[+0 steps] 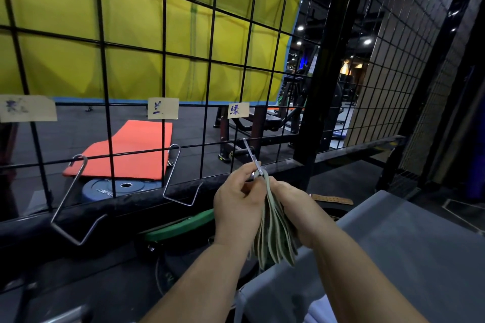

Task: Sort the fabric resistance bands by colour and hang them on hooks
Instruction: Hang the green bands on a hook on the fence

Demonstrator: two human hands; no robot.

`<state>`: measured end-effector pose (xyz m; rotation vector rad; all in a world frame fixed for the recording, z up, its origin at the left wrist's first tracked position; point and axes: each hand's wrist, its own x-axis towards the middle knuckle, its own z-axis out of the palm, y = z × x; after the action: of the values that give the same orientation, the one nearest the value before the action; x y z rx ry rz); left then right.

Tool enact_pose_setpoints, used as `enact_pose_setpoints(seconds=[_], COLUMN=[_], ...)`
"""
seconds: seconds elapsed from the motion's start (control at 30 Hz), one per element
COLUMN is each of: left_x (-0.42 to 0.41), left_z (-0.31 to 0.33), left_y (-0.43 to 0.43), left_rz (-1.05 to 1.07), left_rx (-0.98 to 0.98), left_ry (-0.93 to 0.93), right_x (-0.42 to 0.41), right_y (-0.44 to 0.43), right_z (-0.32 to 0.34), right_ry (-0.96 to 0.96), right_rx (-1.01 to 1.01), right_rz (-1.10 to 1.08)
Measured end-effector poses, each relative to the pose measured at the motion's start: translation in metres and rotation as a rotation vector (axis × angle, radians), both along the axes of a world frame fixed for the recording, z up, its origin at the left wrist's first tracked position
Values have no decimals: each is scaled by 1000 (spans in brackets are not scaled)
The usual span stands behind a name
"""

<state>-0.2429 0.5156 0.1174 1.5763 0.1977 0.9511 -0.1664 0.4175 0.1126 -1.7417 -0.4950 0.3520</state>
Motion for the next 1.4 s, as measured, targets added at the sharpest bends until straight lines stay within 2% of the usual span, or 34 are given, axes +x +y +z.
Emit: enact_pose_setpoints(seconds=[0.23, 0.37, 0.67, 0.87, 1.03, 1.2, 1.4], left_x=[1, 5, 11, 4, -3, -1, -1], left_z=[-2, -4, 0, -16, -27, -39, -51], left_y=[2, 4, -5, -7, -13, -14, -22], left_rz=[-47, 22, 109, 26, -86, -69, -61], left_rx=[44, 93, -7, 9, -88, -134, -89], left_ry=[-16, -12, -51, -66, -108, -97, -79], right_x=[3, 5, 7, 9, 8, 5, 4], right_y=[-4, -2, -2, -4, 1, 8, 12], right_z=[-3, -6, -10, -12, -27, -43, -67], right_ry=[7, 23, -2, -7, -2, -56, -144], right_rx=[12, 12, -29, 2, 69, 50, -4], right_rz=[-10, 12, 32, 81, 95, 37, -18])
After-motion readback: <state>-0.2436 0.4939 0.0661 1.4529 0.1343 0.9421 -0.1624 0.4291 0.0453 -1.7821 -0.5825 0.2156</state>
